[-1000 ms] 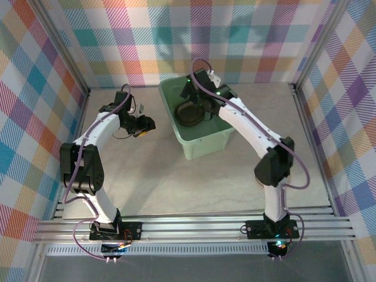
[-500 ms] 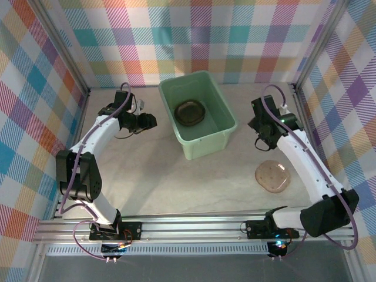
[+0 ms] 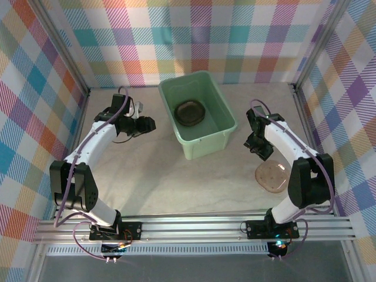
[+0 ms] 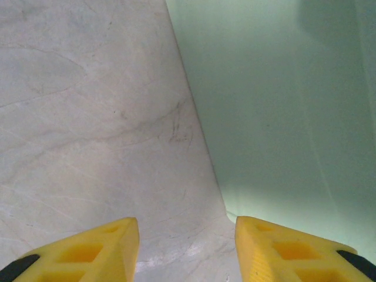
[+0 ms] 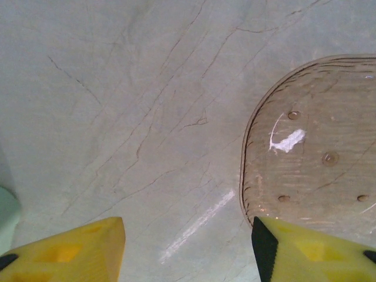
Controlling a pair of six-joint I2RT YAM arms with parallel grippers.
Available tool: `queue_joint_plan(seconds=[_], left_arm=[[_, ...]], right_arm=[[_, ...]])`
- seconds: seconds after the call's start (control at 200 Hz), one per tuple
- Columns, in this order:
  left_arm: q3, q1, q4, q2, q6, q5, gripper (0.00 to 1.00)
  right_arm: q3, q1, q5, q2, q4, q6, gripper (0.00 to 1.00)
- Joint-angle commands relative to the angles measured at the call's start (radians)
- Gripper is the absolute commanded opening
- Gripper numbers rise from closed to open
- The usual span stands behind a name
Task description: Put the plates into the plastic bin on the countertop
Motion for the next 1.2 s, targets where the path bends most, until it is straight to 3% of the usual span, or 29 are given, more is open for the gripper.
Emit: queue_joint_plan(seconds=[0.0, 0.82, 1.195], left_arm=[[-0.018, -0.008, -0.001, -0.029, 0.03, 0.008, 0.47], [0.012, -0.009, 0.022, 0.035, 0.043, 0.044, 0.47], [0.027, -0.009, 0.018, 0.058, 0.041, 0.044, 0.47]], right_arm=[[-0.013, -0.011, -0.033, 0.023, -0.017, -0.035, 0.56], [-0.071, -0.079, -0.008, 0.183, 0.021, -0.126, 0.53], [-0.084, -0.084, 0.019, 0.215, 0.033, -0.15, 0.43]])
